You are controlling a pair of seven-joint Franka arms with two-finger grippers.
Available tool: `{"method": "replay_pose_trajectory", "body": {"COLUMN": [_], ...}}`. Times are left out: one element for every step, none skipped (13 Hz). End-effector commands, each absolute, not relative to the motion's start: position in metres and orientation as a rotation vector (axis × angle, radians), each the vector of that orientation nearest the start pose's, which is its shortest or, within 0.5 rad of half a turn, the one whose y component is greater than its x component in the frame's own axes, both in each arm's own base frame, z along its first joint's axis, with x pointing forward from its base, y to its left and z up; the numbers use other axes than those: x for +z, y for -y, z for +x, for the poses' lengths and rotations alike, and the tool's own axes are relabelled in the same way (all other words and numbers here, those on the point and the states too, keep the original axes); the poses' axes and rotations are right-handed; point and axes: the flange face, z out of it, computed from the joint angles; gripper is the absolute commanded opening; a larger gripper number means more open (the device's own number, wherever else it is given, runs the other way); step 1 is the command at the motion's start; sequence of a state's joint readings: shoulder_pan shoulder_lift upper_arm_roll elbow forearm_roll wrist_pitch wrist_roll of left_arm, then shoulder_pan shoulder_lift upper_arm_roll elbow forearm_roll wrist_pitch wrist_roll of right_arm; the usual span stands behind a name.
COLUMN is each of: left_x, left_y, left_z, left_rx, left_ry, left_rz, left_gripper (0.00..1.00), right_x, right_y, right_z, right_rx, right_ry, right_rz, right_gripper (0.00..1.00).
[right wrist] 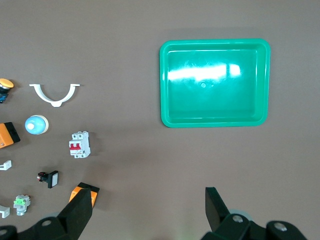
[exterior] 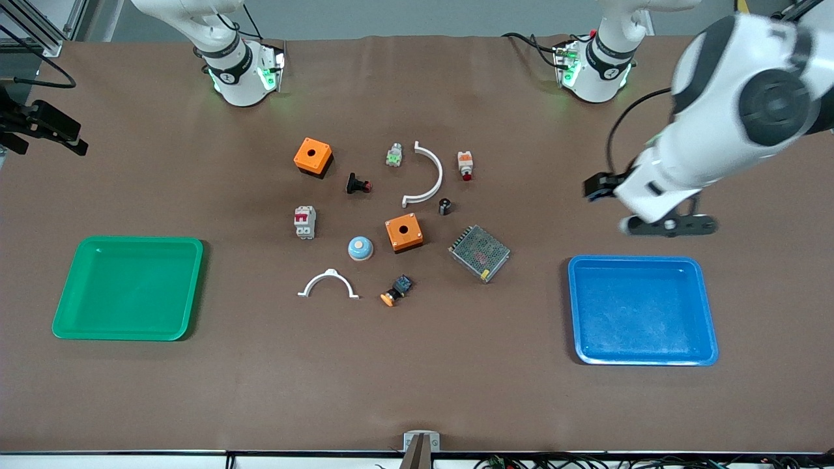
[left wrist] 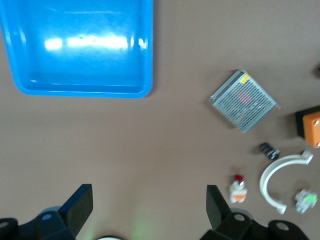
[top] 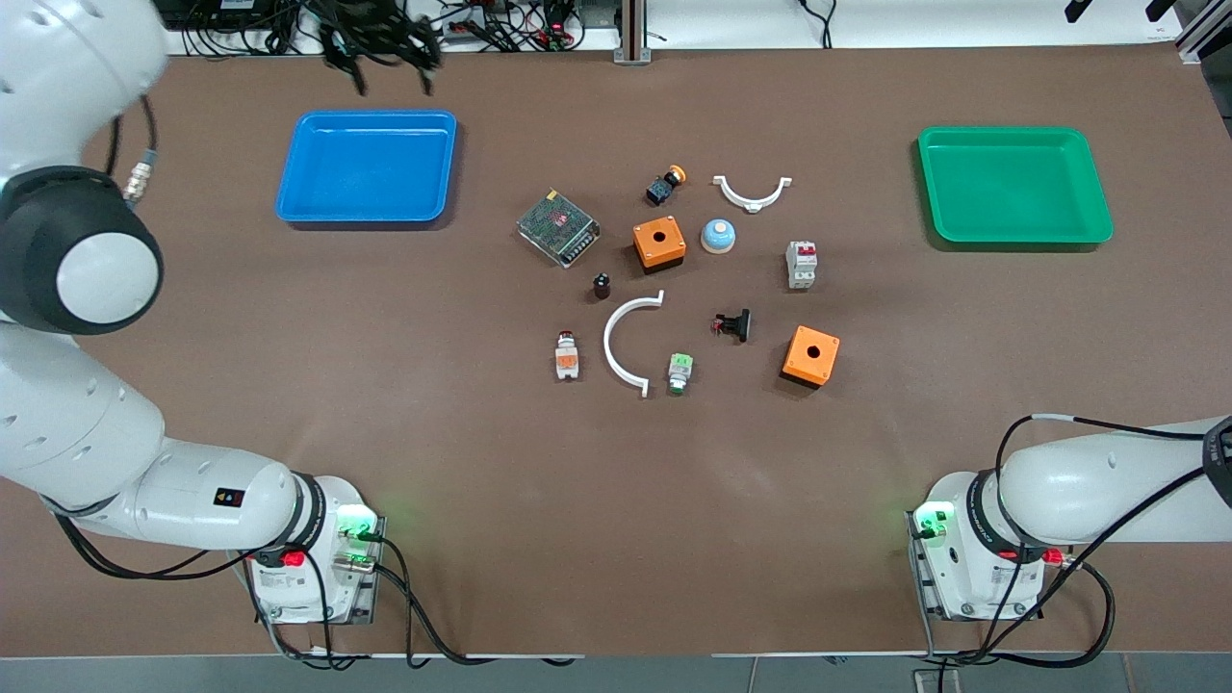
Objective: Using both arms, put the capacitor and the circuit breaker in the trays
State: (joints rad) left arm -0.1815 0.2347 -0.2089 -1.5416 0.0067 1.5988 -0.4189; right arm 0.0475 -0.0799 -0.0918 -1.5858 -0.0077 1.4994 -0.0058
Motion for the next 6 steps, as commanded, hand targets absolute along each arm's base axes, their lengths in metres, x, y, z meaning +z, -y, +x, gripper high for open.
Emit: {"method": "replay_pose_trajectory", "body": {"left_x": [0.461,0.440,0.420,0.402,0.384,0.366], "left_y": [0.280,0.299,0.318,0.337,0.351,0.366], "left_z": [0.548,0.539,0.525,0.511,0.500,0.487], "left_rx": [0.256,0.229,0.201,0.179,0.166,0.160], "left_ry": [0.176,0.228,0.256,0.298,0.351,0.390], "left_rz": [-3.072,-3.074,-3.079,-3.082,-3.081,-3.079], "left_gripper": [1.00,1.00,1.00,0.99,0.99,0.99], "right_x": [0.625,0.617,0.606,0.590,0.576,0.568], "right_y": [0.035,0.040,0.041,0.042,0.042,0.040], "right_z": [0.546,0.552,0.558,0.568,0.576,0.582], "right_rx": [0.071,0.074,0.098,0.132,0.162,0.164], "right_ry": [-0.101,-0.112,-0.112,-0.114,-0.113,-0.110], "right_rz": [-3.167,-3.163,-3.168,-3.167,-3.171,-3.170], "right_gripper": [1.00,1.00,1.00,1.00,1.00,1.00]}}
